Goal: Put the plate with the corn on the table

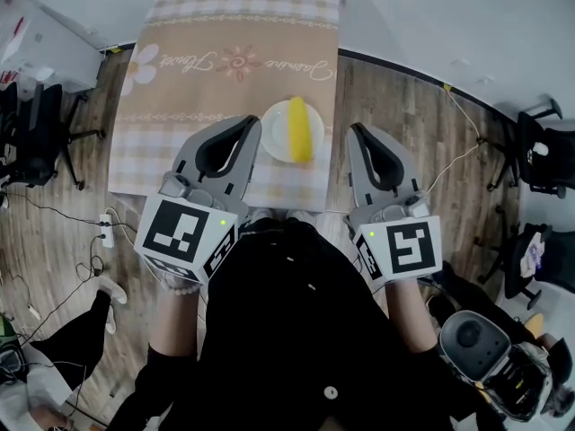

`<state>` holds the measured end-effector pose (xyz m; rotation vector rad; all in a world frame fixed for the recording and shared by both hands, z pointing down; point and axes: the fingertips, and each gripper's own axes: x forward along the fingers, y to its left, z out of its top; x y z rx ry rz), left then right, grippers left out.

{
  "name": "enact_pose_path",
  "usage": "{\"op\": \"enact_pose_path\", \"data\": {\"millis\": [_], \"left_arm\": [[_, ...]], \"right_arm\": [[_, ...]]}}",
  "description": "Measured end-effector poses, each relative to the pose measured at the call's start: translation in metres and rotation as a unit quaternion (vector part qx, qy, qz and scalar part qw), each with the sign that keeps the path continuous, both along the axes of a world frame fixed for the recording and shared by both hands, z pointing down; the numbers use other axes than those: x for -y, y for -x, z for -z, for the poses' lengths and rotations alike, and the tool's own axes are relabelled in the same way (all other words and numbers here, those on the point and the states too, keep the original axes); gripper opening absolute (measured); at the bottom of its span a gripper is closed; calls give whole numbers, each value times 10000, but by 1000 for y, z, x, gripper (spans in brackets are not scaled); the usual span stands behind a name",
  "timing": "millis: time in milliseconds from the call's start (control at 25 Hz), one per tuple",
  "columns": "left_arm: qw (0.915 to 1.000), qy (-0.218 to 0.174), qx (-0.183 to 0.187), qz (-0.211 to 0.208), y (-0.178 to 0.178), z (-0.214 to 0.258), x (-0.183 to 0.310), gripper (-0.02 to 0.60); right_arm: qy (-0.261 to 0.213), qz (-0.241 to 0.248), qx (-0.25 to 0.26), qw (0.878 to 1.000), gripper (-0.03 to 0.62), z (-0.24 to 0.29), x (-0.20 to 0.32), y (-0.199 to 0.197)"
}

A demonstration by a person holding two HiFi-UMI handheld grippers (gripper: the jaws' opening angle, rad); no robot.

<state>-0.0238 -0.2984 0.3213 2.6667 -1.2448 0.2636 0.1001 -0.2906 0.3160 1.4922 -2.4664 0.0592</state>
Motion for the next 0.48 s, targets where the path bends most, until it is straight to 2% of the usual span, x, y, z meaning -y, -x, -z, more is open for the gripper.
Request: {"op": "enact_pose_path", "data": {"millis": [480], "left_arm": [[10000,57,-21,-22,1,-1,0,14]], "right_arm": [[71,-26,-20,10000,44,-3,-2,0]]}}
